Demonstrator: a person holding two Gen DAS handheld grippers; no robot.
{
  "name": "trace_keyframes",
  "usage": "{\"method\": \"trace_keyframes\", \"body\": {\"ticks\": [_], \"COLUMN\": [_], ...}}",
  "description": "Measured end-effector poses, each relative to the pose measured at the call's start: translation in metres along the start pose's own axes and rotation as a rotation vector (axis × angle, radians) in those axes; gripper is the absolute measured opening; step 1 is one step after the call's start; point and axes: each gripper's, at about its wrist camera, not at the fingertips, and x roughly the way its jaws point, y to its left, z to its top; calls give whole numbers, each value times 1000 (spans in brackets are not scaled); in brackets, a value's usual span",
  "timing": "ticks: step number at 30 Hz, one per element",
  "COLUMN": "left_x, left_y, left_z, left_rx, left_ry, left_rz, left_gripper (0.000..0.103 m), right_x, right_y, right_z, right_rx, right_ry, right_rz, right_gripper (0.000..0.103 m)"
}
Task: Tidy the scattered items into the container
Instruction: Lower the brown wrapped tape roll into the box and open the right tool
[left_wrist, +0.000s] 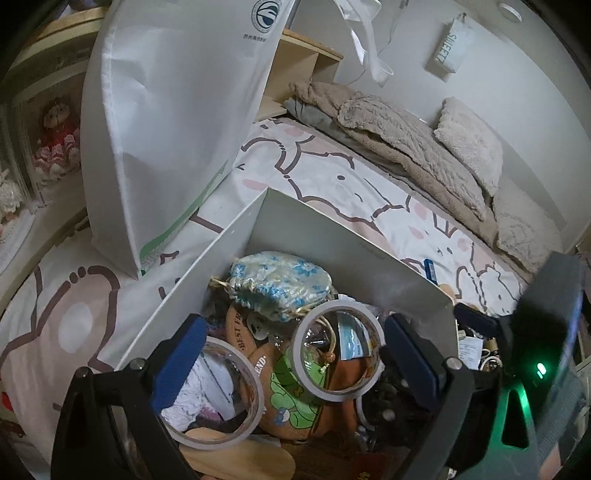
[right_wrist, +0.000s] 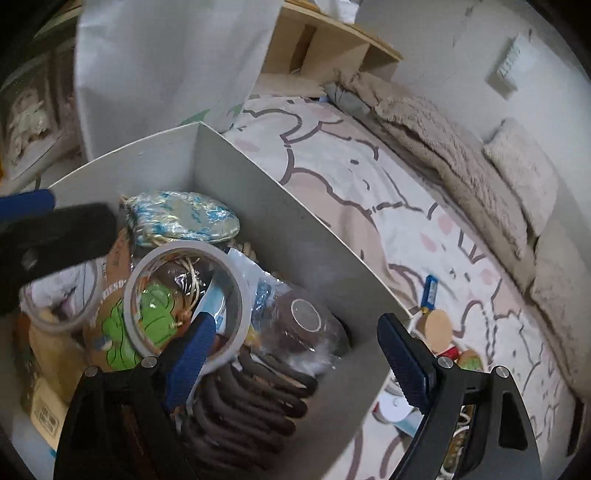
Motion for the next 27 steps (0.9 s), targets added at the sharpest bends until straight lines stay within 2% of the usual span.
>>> {"method": "trace_keyframes", "body": {"ticks": [6,11,17,23,27], "left_x": [3,1,-2,-7,-14], "left_y": [0,-6,-14,-29,-38], "left_z": [-2,-6,-10,-17,-22], "left_rx": [14,37,77,147,184], "left_ry": [13,17,13,4,-10], "left_rz": [6,13,19,20,14], "left_gripper": [98,98,98,98,98], "right_x": [1,-12,-47,-87,-99], "right_y": [2,-19,-28,-45,-63], "right_z": [-21,-31,-35,-50,-60], "right_rx": [-55,59,150,270,355], "right_ry": [35,22,-99,-231,-271], "right_rz": [-41,29,100,96,81], "right_gripper": [89,89,89,89,89]}}
